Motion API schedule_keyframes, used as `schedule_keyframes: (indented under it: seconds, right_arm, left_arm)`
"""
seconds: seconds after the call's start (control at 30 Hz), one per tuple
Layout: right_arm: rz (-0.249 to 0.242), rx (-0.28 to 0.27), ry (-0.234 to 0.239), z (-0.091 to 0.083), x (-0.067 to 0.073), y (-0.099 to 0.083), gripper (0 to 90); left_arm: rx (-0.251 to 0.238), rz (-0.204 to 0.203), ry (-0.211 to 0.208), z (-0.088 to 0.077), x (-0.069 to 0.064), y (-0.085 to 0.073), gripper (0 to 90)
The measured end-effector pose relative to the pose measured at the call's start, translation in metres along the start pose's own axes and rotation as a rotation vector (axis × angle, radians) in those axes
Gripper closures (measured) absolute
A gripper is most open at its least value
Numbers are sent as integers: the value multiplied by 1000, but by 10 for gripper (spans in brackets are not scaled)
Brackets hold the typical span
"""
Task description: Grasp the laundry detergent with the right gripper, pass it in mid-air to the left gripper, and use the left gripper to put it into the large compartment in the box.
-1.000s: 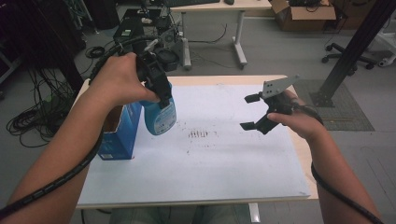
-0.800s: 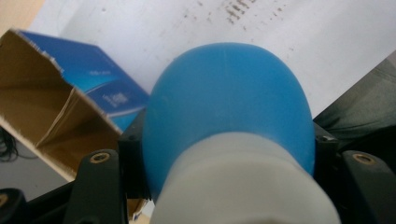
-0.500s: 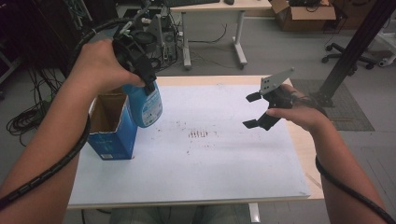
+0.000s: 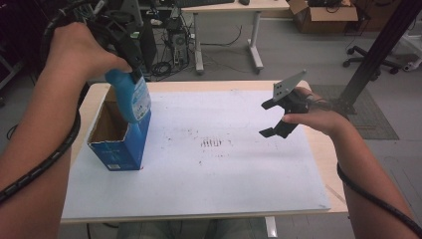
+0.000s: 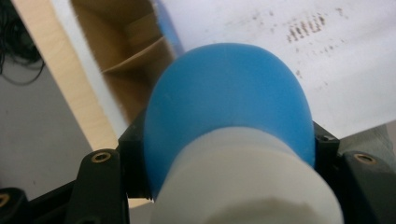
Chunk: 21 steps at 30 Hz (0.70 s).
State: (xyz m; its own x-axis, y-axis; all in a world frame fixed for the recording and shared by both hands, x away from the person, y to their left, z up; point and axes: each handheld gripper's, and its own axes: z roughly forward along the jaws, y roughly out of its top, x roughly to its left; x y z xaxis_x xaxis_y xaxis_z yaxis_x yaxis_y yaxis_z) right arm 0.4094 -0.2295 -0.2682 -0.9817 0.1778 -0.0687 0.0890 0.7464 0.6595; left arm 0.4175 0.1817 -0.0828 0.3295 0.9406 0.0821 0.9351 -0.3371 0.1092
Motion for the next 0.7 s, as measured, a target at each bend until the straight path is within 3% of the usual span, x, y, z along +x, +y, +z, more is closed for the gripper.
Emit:
schedule_keyframes:
  seconds: [0.2,0.47,0.7]
  right_arm:
    - [-5,19,10,1,-1,2,19]
    - [-26,63,33,2,-4,4,22]
    - [-36,78,40,1,-6,8,23]
  left_arm:
    - [-4,-91,8,-4,22,-4,376]
    - [5,-158,47,-1,32,-5,376]
    - [-5,-218,20,-2,43,-8,376]
